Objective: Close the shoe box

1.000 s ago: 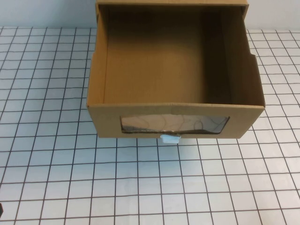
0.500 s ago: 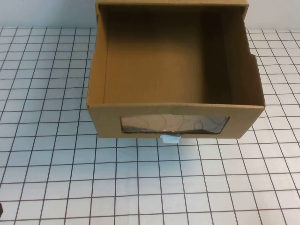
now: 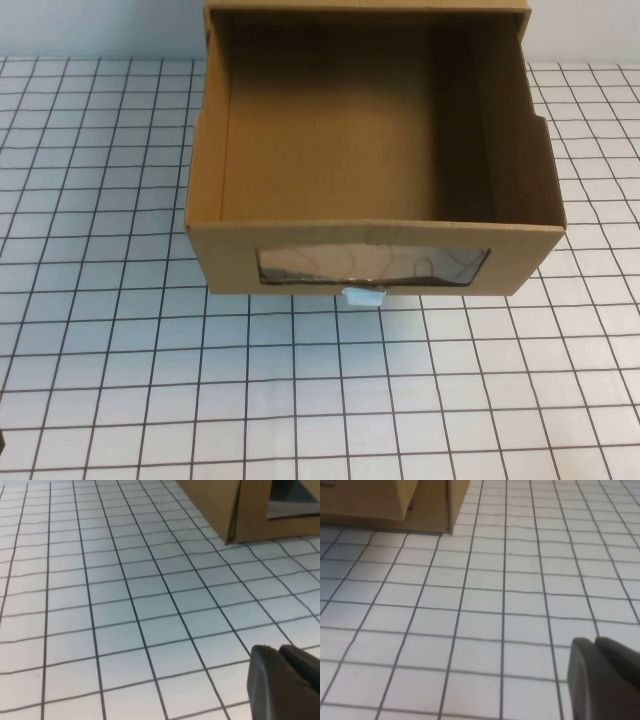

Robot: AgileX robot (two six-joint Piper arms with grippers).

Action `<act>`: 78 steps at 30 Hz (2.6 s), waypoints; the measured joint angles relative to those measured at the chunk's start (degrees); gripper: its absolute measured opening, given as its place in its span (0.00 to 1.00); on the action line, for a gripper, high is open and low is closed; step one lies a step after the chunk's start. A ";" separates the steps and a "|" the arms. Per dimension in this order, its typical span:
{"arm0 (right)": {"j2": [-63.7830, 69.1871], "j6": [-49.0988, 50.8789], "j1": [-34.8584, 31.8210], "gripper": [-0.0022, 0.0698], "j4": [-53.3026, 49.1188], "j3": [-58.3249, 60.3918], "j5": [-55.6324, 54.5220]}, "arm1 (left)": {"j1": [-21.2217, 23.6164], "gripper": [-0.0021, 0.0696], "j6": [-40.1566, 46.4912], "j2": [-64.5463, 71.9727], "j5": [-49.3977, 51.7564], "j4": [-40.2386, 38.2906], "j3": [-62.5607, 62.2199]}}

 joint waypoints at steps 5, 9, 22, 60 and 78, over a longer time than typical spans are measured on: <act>0.00 0.00 0.00 0.01 -0.62 0.04 -13.81 | 0.00 0.02 -0.11 0.00 -10.32 -2.68 0.45; 0.00 0.00 0.00 0.01 -0.62 0.04 -32.32 | 0.00 0.02 -2.59 0.00 -24.39 -4.81 0.45; 0.00 0.00 0.00 0.01 -0.62 0.04 -72.66 | 0.08 0.02 -12.26 0.00 -46.42 -7.17 0.54; 18.77 24.27 0.00 0.01 -5.90 -48.39 -4.52 | 0.08 0.02 -10.59 25.05 -7.26 -6.92 -45.90; 33.51 7.12 14.67 0.01 -0.69 -47.90 1.22 | 0.08 0.02 25.10 67.53 14.54 -28.43 -70.61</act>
